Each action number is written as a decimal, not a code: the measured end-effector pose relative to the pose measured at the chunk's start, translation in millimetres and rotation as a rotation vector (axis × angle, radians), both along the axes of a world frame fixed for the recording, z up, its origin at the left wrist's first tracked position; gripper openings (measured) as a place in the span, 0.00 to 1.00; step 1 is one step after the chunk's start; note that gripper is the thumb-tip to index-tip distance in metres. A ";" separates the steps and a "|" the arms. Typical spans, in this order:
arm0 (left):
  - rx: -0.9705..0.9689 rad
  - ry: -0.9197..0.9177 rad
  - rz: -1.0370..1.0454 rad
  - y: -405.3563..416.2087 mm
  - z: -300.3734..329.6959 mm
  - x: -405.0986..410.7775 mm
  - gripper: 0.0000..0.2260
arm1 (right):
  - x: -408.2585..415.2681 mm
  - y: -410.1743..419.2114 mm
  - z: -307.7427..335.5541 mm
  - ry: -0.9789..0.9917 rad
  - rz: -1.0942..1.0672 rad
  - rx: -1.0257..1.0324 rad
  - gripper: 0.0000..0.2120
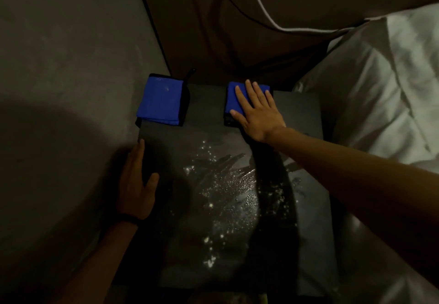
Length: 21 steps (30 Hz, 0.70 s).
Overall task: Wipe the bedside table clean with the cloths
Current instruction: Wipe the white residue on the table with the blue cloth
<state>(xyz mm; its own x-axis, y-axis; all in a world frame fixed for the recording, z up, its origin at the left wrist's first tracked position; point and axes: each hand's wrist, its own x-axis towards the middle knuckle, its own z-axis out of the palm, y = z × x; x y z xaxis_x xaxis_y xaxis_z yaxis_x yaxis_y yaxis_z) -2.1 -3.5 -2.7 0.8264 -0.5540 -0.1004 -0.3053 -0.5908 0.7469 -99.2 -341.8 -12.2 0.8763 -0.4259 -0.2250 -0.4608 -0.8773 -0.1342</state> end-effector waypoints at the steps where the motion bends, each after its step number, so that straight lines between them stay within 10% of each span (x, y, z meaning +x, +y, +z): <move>1: -0.004 -0.007 -0.002 -0.4 0.5 0.0 0.35 | -3.3 -1.6 -0.4 -0.003 -0.006 -0.002 0.35; 21: 0.031 -0.093 -0.021 -1.1 2.1 -3.1 0.33 | -82.4 -49.5 3.9 0.057 -0.151 0.003 0.34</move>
<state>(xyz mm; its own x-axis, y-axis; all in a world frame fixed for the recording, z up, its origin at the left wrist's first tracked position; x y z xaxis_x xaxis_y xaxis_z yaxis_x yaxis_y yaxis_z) -5.2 -4.7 -0.6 0.8214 -0.5688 -0.0416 -0.3846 -0.6063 0.6961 -181.5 -391.3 -8.3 0.7882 -0.5510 -0.2740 -0.5944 -0.7970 -0.1071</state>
